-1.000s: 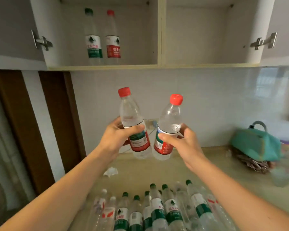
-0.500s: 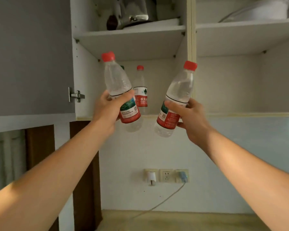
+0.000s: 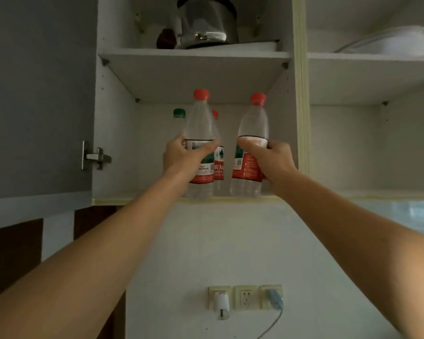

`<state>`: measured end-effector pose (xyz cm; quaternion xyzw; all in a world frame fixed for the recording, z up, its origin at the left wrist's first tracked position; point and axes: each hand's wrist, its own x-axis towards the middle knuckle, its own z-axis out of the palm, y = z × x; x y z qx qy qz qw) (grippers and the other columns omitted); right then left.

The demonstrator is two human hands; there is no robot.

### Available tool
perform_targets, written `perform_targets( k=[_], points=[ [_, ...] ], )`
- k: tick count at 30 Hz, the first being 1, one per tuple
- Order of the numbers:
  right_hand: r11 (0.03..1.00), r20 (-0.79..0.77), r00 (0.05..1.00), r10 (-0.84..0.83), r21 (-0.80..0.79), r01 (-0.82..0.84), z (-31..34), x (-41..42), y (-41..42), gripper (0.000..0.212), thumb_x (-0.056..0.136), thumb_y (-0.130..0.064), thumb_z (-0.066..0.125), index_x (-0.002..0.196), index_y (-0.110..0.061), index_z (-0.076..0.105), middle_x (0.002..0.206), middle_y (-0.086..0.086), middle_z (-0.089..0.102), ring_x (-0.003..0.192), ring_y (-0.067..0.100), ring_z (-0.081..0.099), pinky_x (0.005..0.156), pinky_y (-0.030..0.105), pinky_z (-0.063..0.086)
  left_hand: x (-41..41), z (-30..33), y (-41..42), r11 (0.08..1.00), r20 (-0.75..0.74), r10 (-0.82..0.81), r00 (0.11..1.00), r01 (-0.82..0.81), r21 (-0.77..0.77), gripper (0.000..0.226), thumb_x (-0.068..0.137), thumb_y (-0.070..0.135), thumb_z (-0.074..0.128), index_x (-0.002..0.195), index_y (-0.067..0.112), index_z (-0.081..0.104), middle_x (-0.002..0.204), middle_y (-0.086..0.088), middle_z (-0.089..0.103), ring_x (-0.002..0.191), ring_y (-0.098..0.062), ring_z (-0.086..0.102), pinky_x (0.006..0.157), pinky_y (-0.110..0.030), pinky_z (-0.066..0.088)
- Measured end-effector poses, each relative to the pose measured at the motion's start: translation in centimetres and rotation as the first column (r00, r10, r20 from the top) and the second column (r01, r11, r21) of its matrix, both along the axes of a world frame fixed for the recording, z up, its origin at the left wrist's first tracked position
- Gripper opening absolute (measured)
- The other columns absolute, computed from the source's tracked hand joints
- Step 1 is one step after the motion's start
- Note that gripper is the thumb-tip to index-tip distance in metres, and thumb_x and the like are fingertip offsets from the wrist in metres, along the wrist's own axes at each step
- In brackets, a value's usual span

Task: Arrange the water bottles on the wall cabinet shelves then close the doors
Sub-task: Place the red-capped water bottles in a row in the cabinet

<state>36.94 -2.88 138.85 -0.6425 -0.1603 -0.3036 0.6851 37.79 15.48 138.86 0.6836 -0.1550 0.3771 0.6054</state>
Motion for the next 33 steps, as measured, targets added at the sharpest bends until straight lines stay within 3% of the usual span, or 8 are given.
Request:
perform_targets(
  k=[2,6,10,12,16,21,26,33],
  points=[
    [1.000,-0.007,1.000,-0.013,-0.004,0.013,0.1,1.1,0.1,0.041,0.077,-0.038,0.086,0.102,-0.014,0.066,0.077,0.005,0.078,0.068,0.022,0.077,0.057,0.036,0.062,1.5,-0.2,-0.4,0.999,0.011,0.036,0.999,-0.037,0.034,0.047,0.082,0.053,0.076,0.116,0.025,0.061,0.105,0.004,0.070,0.085,-0.013,0.071,0.067,-0.029,0.059],
    [0.998,0.066,0.996,-0.053,-0.040,0.056,-0.4,3.4,0.4,0.033,0.083,-0.042,0.079,0.102,-0.021,0.064,0.080,-0.001,0.077,0.069,0.015,0.077,0.054,0.032,0.061,4.0,-0.9,-1.5,0.987,0.051,0.124,0.991,-0.128,0.102,0.054,0.095,0.055,0.058,0.132,0.018,0.047,0.117,0.000,0.061,0.087,-0.011,0.065,0.054,-0.015,0.043],
    [0.995,0.088,0.995,-0.042,-0.088,0.050,-0.7,5.5,0.2,0.032,0.087,-0.042,0.074,0.108,-0.020,0.063,0.088,0.000,0.077,0.075,0.014,0.077,0.061,0.033,0.063,5.9,-0.9,-1.8,0.983,0.039,0.099,0.994,-0.104,0.153,0.050,0.097,0.055,0.053,0.130,0.019,0.042,0.119,-0.003,0.059,0.087,-0.009,0.062,0.046,-0.009,0.041],
    [0.988,0.084,0.995,-0.055,-0.142,0.067,-0.6,6.3,-0.1,0.033,0.089,-0.045,0.071,0.111,-0.022,0.060,0.091,0.000,0.076,0.077,0.014,0.077,0.062,0.032,0.063,6.7,-0.9,-2.0,0.983,0.035,0.080,0.996,-0.085,0.165,0.050,0.098,0.054,0.053,0.131,0.017,0.041,0.122,-0.005,0.058,0.094,-0.013,0.064,0.054,-0.013,0.048],
    [0.972,0.044,0.997,-0.056,-0.226,0.064,-0.6,7.6,-0.6,0.046,0.094,-0.042,0.068,0.126,-0.018,0.047,0.108,0.004,0.069,0.087,0.015,0.073,0.059,0.023,0.059,7.5,-0.9,-2.8,0.979,0.009,0.087,0.996,-0.087,0.182,0.058,0.099,0.052,0.052,0.139,0.014,0.037,0.131,-0.010,0.054,0.114,-0.026,0.060,0.090,-0.040,0.057],
    [0.940,-0.036,0.995,-0.095,-0.333,0.078,0.0,8.9,-1.0,0.053,0.097,-0.040,0.064,0.134,-0.017,0.034,0.121,0.009,0.060,0.094,0.017,0.068,0.057,0.021,0.054,8.3,-0.6,-3.8,0.980,-0.032,0.084,0.996,-0.076,0.185,0.060,0.100,0.051,0.052,0.143,0.014,0.033,0.137,-0.012,0.049,0.117,-0.027,0.059,0.084,-0.035,0.054],
    [0.932,-0.083,0.992,-0.090,-0.358,0.055,0.1,9.6,-0.6,0.056,0.100,-0.030,0.062,0.141,-0.013,0.028,0.131,0.015,0.057,0.107,0.026,0.065,0.080,0.034,0.056,9.1,-0.1,-5.0,0.978,-0.127,0.084,0.988,-0.057,0.202,0.070,0.100,0.052,0.050,0.150,0.013,0.022,0.143,-0.018,0.043,0.123,-0.035,0.054,0.101,-0.051,0.051],
    [0.932,-0.111,0.985,-0.133,-0.352,0.087,0.1,8.3,-0.1,0.062,0.098,-0.024,0.065,0.145,-0.010,0.026,0.139,0.019,0.050,0.119,0.032,0.060,0.099,0.045,0.054,9.3,0.2,-5.6,0.977,-0.216,0.070,0.974,-0.024,0.212,0.077,0.100,0.055,0.048,0.155,0.014,0.013,0.147,-0.019,0.043,0.126,-0.036,0.053,0.104,-0.050,0.048]
  ],
)
